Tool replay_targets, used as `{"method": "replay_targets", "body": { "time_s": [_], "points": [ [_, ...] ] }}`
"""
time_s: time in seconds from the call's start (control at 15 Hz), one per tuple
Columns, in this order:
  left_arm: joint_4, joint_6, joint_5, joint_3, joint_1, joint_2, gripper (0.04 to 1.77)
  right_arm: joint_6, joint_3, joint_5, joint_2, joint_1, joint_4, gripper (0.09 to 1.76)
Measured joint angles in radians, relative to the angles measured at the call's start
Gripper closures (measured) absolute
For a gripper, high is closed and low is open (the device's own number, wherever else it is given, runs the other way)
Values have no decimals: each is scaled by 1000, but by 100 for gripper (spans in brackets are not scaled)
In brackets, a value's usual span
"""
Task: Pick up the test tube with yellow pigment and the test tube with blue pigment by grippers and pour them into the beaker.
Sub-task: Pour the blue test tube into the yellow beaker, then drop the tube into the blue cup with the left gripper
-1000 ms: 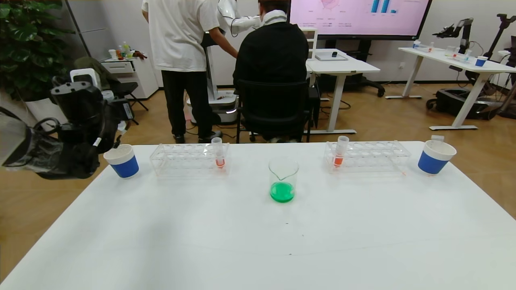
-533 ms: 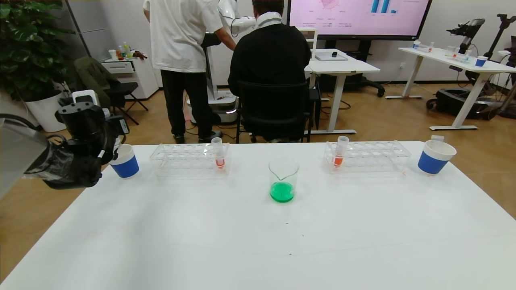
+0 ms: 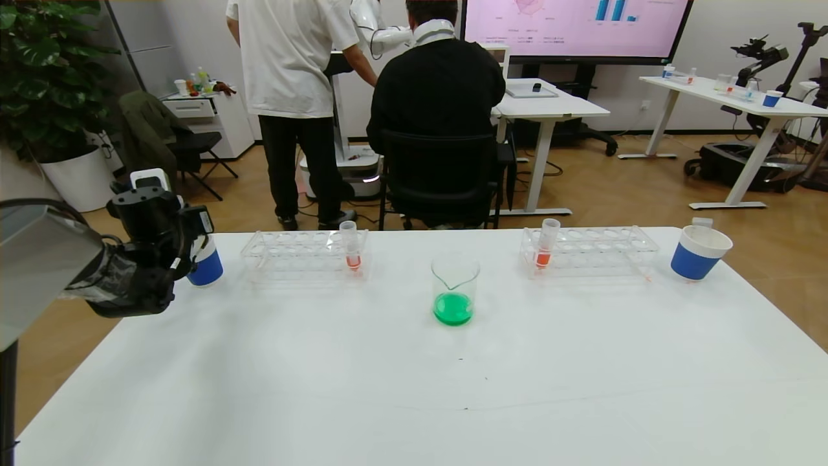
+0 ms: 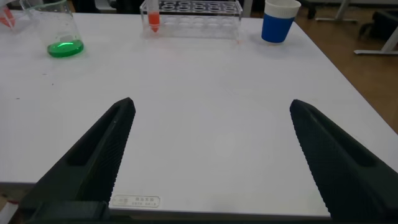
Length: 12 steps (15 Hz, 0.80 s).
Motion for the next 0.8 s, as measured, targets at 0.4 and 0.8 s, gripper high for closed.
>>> {"method": "replay_targets", "body": {
  "time_s": [0.4, 0.8],
  "points": [
    [-27, 7, -2, 22, -4, 24, 52, 0, 0, 0, 0, 0, 0, 11],
    [-27, 12, 2, 33, -17, 0, 6, 0, 0, 0, 0, 0, 0, 11]
  ]
}}
